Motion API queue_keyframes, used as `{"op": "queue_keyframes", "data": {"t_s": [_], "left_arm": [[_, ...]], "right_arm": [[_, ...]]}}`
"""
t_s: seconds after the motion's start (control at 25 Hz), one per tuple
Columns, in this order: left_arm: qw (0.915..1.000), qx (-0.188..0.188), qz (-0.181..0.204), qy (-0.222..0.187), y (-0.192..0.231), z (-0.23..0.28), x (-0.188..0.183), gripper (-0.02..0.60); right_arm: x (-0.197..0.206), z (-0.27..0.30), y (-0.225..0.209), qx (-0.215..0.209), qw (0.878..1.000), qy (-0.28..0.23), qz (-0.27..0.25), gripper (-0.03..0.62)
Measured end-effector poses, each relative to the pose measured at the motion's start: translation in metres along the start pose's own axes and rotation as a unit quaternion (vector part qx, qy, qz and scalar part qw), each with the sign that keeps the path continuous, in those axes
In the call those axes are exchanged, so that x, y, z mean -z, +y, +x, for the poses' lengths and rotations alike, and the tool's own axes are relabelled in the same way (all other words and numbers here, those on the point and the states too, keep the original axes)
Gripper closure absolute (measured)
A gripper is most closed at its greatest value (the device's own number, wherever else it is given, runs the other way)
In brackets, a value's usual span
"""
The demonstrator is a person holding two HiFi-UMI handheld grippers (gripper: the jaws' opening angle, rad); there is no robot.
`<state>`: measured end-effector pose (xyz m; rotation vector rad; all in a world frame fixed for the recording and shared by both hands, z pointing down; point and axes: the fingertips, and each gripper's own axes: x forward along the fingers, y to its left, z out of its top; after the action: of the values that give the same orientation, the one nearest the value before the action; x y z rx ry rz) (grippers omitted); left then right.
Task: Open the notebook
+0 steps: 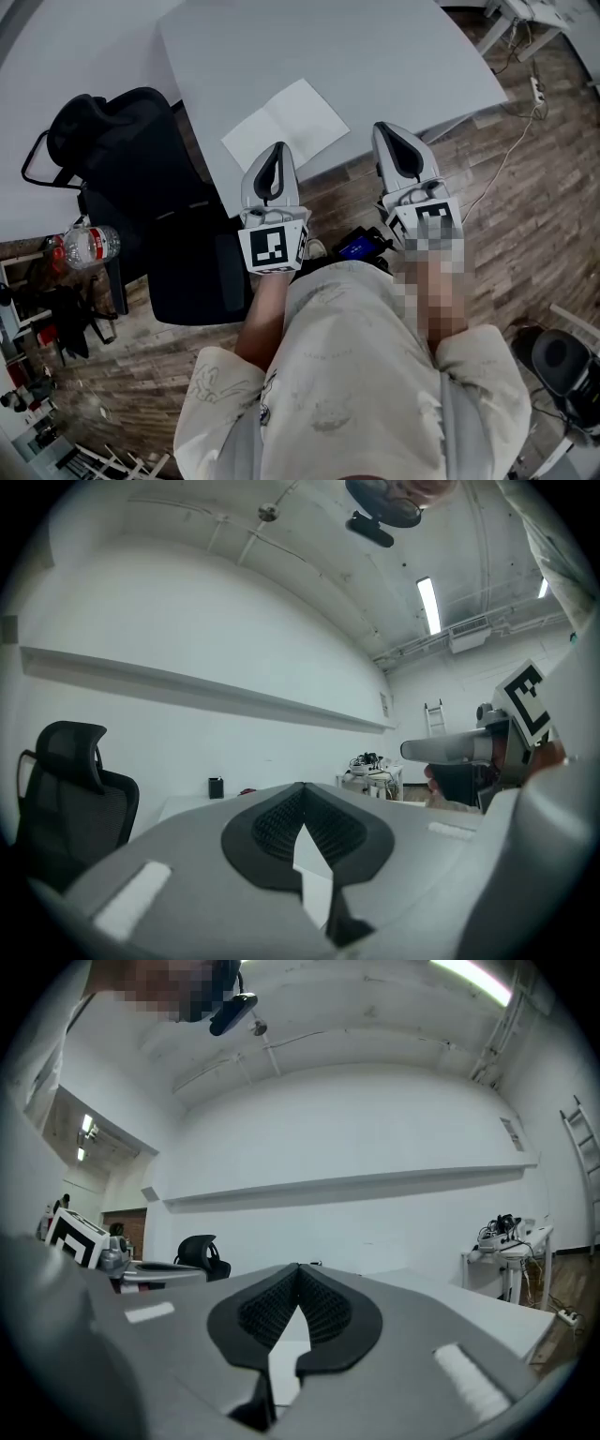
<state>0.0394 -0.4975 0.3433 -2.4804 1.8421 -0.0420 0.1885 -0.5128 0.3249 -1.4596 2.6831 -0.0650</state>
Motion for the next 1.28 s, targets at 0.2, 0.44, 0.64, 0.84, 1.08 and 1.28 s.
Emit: {"op": "queue_keyframes", "data": {"t_s": [0.2,0.44,0.64,0.84,1.08,1.28], "left_arm": [[1.0000,0.003,0.003,0.006,-0.010,-0.007,0.020,0.565],[1.0000,-0.002,0.002,0.007,-0.001,-0.030,0.022,0.565],[1.0000,-0.006,0.001,-0.003,-0.008,-0.041,0.021,0.565],[0.9999,-0.011,-0.006,-0.006,-0.001,-0.042,0.020,0.565],[0.9999,-0.017,-0.002,0.002,0.005,-0.049,0.015,0.565],[0.9998,-0.021,-0.004,0.000,0.014,-0.052,0.013,0.565]], "right_arm": [[0.024,-0.019,-0.010,0.008,1.000,0.005,0.000,0.589],[0.029,-0.031,0.009,0.007,1.000,0.017,-0.005,0.589],[0.033,-0.047,0.007,0.010,1.000,0.019,-0.006,0.589],[0.031,-0.040,0.008,0.010,1.000,0.018,-0.007,0.589],[0.031,-0.039,0.018,0.005,1.000,0.020,-0.009,0.589],[0.032,-0.031,0.028,-0.001,1.000,0.021,-0.011,0.589]]}}
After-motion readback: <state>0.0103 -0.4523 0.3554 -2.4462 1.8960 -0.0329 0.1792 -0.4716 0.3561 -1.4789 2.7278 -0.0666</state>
